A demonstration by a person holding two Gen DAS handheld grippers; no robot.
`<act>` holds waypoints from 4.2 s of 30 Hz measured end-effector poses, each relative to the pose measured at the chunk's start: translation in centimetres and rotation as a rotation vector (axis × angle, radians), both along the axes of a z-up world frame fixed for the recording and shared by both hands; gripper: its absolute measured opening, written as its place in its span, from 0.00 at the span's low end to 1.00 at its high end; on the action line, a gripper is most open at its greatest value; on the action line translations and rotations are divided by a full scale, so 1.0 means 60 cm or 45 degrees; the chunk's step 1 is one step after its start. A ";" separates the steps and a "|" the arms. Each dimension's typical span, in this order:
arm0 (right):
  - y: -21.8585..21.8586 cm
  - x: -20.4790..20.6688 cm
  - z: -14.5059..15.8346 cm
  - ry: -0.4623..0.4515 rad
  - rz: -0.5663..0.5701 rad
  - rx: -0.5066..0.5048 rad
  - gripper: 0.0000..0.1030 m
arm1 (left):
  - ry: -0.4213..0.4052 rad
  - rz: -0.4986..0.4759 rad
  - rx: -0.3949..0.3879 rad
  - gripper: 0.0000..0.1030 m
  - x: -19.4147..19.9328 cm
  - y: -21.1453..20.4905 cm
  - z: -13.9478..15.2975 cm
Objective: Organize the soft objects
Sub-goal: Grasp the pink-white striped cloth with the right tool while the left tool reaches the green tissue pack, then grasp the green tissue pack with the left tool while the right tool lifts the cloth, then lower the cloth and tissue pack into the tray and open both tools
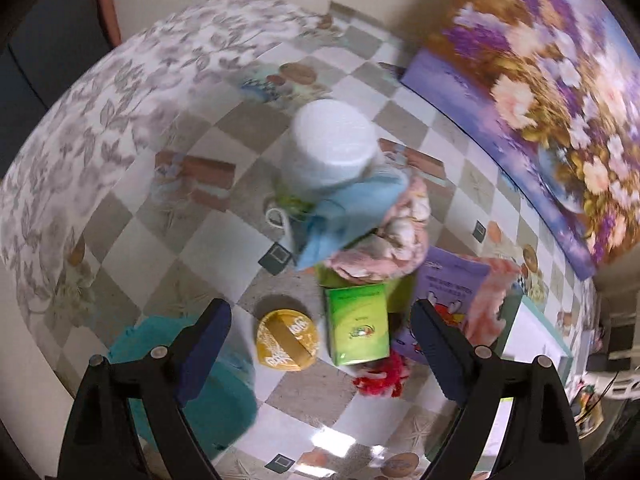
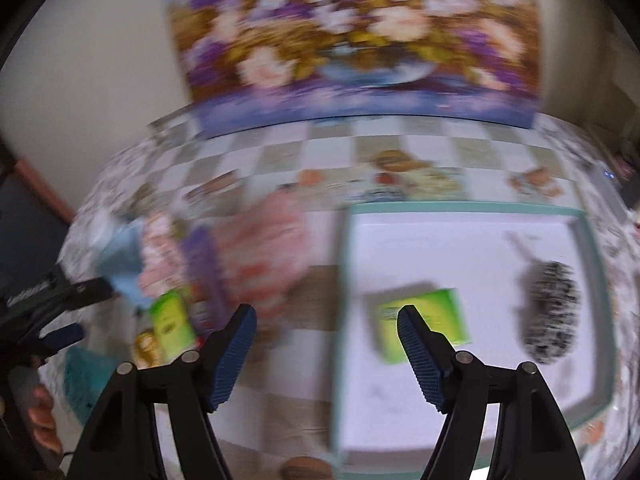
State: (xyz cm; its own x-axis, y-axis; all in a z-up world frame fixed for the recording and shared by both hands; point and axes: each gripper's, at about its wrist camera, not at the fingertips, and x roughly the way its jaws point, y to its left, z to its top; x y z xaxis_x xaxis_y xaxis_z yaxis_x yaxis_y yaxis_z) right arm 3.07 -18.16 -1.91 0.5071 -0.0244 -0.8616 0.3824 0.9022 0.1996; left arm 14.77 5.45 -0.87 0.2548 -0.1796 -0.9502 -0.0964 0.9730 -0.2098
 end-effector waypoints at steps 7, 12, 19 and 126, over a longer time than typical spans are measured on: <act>0.040 0.025 -0.022 -0.011 0.098 0.032 0.74 | 0.000 0.009 0.024 0.89 0.009 0.013 -0.011; 0.040 0.037 -0.026 -0.009 0.098 0.003 0.74 | -0.012 -0.013 0.020 0.89 0.016 0.004 -0.020; 0.034 0.053 -0.034 0.024 0.095 0.006 0.74 | -0.001 -0.054 -0.034 0.99 0.022 -0.016 -0.037; -0.227 -0.150 0.142 -0.308 -0.424 -0.157 0.05 | -0.323 -0.829 -0.102 0.47 -0.155 -0.397 0.081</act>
